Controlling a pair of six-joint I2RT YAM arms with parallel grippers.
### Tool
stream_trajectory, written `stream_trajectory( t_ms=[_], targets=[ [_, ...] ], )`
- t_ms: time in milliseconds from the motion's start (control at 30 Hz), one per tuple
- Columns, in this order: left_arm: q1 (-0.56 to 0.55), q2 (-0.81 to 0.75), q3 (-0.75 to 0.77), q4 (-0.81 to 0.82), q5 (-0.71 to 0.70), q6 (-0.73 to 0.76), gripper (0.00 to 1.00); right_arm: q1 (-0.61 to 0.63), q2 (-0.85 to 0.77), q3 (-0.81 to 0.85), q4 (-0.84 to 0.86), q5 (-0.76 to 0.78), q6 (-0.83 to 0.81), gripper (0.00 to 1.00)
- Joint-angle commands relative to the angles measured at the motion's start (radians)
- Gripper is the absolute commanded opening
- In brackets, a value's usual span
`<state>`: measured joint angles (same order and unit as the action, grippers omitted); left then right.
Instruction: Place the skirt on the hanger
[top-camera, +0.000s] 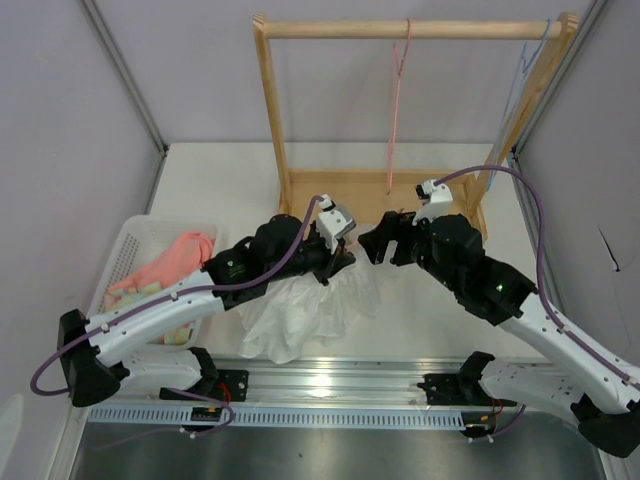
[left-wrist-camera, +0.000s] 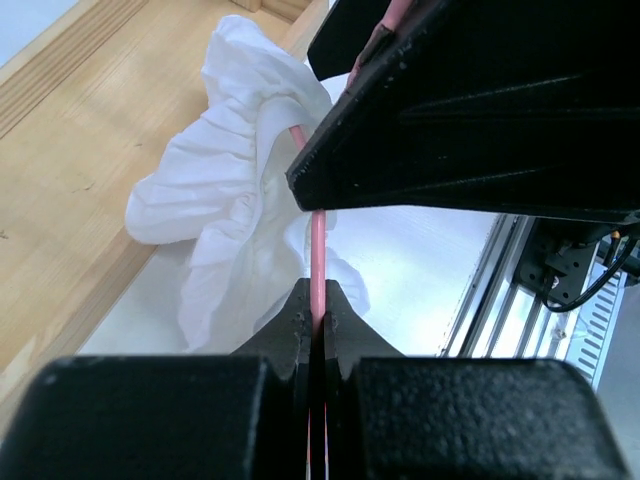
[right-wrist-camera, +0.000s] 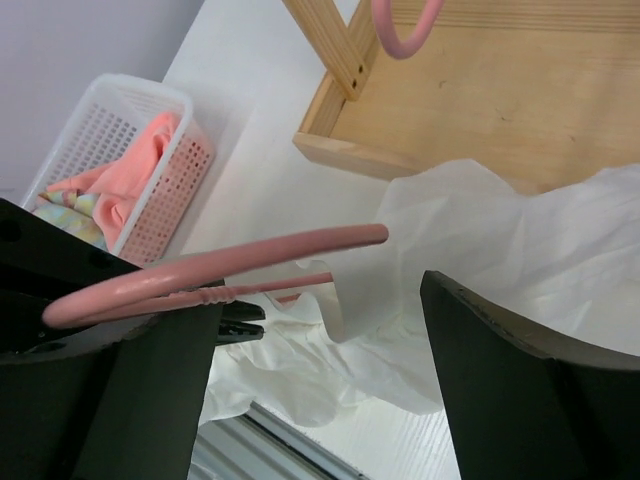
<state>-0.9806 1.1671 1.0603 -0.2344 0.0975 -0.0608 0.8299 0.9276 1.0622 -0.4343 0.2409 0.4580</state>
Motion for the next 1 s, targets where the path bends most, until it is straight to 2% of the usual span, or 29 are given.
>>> stream_trajectory(
  t_ms=[0, 133, 267, 333, 400, 567, 800, 900, 933, 967],
  targets=[
    [0.014, -0.095, 0.001, -0.022, -0.058, -0.005, 0.00, -0.084, -0.036, 0.068, 0.038, 0.062, -0.033, 0.85],
    [0.014, -0.069, 0.009, -0.025, -0.074, -0.011, 0.00, -0.084, -0.013, 0.107, 0.089, -0.116, -0.054, 0.89],
    [0.016, -0.052, 0.010, -0.029, -0.087, -0.019, 0.00, -0.084, -0.003, 0.113, 0.094, -0.176, -0.053, 0.90],
    [0.014, -0.043, 0.010, -0.042, -0.081, -0.019, 0.00, -0.086, -0.016, 0.107, 0.104, -0.186, -0.051, 0.95],
    [0.014, -0.044, -0.002, -0.039, -0.084, -0.027, 0.00, -0.091, -0.012, 0.117, 0.108, -0.190, -0.056, 0.96],
    [0.045, -0.106, -0.017, -0.049, -0.171, -0.073, 0.00, -0.097, -0.018, 0.125, 0.042, -0.074, -0.050, 0.95],
    [0.105, -0.188, 0.046, -0.124, -0.183, -0.135, 0.00, -0.198, -0.044, 0.013, 0.020, -0.095, 0.004, 0.91],
    [0.120, -0.199, 0.101, -0.193, -0.268, -0.172, 0.00, -0.254, -0.041, -0.036, 0.029, -0.144, 0.016, 0.91],
    [0.132, -0.179, 0.145, -0.256, -0.272, -0.175, 0.00, -0.265, -0.036, -0.038, 0.029, -0.155, 0.018, 0.90],
    [0.140, -0.120, 0.186, -0.319, -0.336, -0.189, 0.00, -0.276, -0.032, -0.039, 0.028, -0.163, 0.019, 0.90]
  ],
)
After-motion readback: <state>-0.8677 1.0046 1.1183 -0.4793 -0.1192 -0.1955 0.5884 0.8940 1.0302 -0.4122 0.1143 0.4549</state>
